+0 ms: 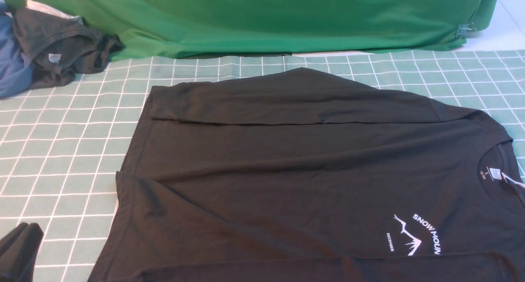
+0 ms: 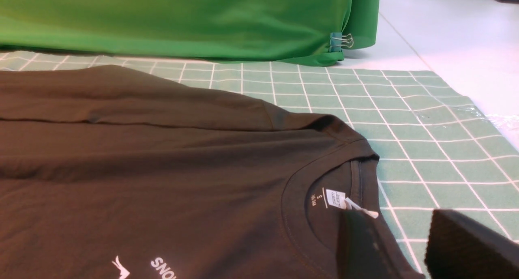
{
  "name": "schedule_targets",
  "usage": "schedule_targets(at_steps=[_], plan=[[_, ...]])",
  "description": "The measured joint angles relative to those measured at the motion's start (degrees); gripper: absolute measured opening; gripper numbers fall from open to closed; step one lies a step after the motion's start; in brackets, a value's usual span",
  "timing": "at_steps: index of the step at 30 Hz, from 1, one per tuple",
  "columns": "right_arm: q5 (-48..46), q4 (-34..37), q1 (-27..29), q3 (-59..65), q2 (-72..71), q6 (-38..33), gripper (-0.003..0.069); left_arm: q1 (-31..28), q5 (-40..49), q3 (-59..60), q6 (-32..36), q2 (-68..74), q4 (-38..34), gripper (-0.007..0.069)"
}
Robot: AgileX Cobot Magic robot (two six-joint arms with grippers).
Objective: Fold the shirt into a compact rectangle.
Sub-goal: 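Grasp the left edge of the dark T-shirt lying flat on the table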
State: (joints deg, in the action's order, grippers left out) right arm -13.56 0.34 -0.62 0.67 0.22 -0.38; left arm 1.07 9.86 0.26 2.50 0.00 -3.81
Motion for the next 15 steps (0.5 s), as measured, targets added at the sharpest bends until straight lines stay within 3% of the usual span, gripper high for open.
schedule_targets(at_steps=[8,12,15], plan=[[0.00,0.00,0.00,0.00,0.00,0.00,0.0243,0.00,-12.04,0.00,-9.39,0.00,-20.60,0.0015],[0.94,0.00,0.00,0.00,0.00,0.38,0.0242,0.00,-15.90,0.00,-11.56,0.00,-22.44,0.0015],[6.53,0.68,0.00,0.00,0.00,5.80,0.0242,0.00,-22.25,0.00,-15.01,0.00,-22.82,0.0015]])
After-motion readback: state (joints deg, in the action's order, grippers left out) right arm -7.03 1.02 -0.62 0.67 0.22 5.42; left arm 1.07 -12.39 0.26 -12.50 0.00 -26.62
